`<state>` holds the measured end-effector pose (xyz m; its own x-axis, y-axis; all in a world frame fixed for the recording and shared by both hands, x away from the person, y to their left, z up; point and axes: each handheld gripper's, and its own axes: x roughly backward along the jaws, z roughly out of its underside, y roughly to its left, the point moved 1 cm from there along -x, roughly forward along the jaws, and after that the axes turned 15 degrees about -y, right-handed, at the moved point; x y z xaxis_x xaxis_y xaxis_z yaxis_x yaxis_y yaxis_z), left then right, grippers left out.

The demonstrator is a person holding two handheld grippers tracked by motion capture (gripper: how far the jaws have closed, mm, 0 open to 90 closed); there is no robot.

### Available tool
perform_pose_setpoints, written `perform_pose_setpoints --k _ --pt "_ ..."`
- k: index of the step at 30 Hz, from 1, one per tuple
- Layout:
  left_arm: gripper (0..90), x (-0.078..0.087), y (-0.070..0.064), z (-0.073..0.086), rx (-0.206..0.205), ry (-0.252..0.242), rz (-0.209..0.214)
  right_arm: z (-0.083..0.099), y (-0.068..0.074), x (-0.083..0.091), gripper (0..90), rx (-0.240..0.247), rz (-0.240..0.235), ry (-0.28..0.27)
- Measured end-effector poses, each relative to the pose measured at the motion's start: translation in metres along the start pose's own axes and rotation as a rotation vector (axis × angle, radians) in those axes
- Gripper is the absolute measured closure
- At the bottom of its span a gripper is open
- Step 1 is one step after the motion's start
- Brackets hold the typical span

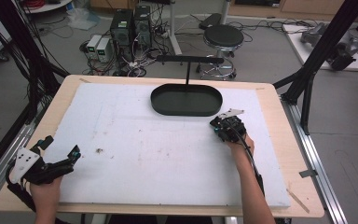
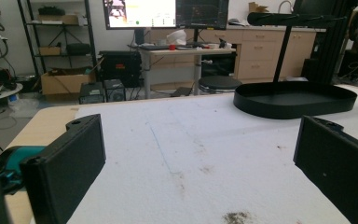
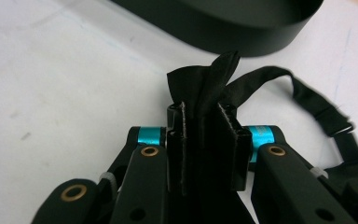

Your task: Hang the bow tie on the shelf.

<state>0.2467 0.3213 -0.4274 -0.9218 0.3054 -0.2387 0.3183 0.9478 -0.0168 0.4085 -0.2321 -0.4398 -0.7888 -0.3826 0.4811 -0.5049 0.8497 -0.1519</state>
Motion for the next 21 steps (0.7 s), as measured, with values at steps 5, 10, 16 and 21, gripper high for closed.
perform_pose_setpoints --k 5,10,16,21 --pt "2.5 0.000 0.000 0.000 0.002 -0.002 -0.001 -0.011 -0.001 0.013 75.3 0.000 0.011 -0.102" --pt "2.5 0.000 0.000 0.000 0.001 -0.001 0.000 -0.022 -0.002 0.027 75.2 0.015 0.043 -0.203" --pt "2.5 -0.001 -0.001 0.000 0.001 -0.001 0.003 -0.040 -0.005 0.042 75.2 -0.001 0.091 -0.327" --pt "2.5 -0.001 -0.001 0.000 0.003 -0.001 0.003 -0.055 -0.011 0.050 75.2 -0.055 0.093 -0.402"
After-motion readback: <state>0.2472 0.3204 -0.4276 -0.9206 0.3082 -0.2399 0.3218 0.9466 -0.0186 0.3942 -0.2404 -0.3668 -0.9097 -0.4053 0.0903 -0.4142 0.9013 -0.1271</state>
